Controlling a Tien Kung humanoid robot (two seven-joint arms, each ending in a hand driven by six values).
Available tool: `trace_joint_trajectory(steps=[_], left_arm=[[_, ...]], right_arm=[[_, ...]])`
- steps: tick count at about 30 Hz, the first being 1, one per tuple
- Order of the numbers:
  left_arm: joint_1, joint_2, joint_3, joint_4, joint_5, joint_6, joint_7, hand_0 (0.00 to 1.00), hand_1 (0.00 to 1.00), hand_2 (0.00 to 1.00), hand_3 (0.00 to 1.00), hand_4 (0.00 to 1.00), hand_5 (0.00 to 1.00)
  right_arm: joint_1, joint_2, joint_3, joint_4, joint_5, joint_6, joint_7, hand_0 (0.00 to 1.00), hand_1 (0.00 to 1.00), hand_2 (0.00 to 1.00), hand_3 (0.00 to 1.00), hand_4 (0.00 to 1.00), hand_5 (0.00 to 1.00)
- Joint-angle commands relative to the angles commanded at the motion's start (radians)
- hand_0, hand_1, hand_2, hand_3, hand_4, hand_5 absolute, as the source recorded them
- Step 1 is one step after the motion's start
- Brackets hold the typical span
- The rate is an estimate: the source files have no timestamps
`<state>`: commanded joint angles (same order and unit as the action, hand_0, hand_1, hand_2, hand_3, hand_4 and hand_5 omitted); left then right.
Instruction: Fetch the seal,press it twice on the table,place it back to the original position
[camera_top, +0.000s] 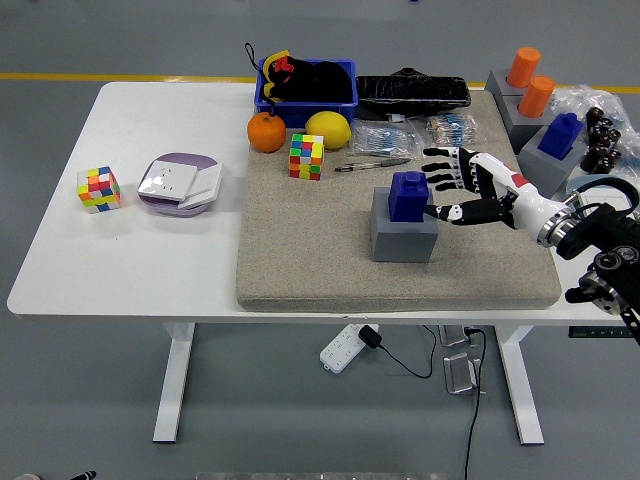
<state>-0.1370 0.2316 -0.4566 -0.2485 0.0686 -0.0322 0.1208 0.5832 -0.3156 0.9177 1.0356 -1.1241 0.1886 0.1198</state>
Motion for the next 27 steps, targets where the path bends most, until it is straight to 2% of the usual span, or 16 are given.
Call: trace_joint_trajectory(steps=[17,18,23,24,27], left_arm=[[-0.006,0.0,0.003,-0.002,-0.001,-0.002,-0.001,0.822,0.812,0.785,0.821,0.738,0.421],[-0.006,0.0,0.005,-0.001,-0.002,-0.002,-0.001,0.823,0.812,0.785,0.821,0.739,0.421],[-0.007,0.001,0.01,0.0,-0.006,-0.003,0.0,0.823,0.812,0.785,0.821,0.739,0.421],[-0.007,0.001,0.01,0.0,-0.007,-0.003,0.0,0.822,0.811,0.785,0.821,0.74,0.421],[-0.007,0.0,0.011,-0.001,-0.007,-0.004,0.0,0.822,0.811,0.785,0.821,0.74,0.421]], right_arm=[[0.092,0.015,-0.133,-0.096,0.028,-0.024,0.027,0.829,0.808,0.817,0.853,0.843,0.002],[0.097,0.015,-0.138,-0.1,0.027,-0.03,0.031,0.811,0.788,0.795,0.826,0.84,0.002],[0.117,0.012,-0.163,-0.113,0.027,-0.051,0.048,0.811,0.788,0.795,0.826,0.84,0.002],[0.121,0.012,-0.17,-0.117,0.028,-0.055,0.051,0.801,0.739,0.744,0.782,0.814,0.002],[0.128,0.013,-0.181,-0.123,0.028,-0.059,0.056,0.801,0.739,0.744,0.782,0.814,0.002]])
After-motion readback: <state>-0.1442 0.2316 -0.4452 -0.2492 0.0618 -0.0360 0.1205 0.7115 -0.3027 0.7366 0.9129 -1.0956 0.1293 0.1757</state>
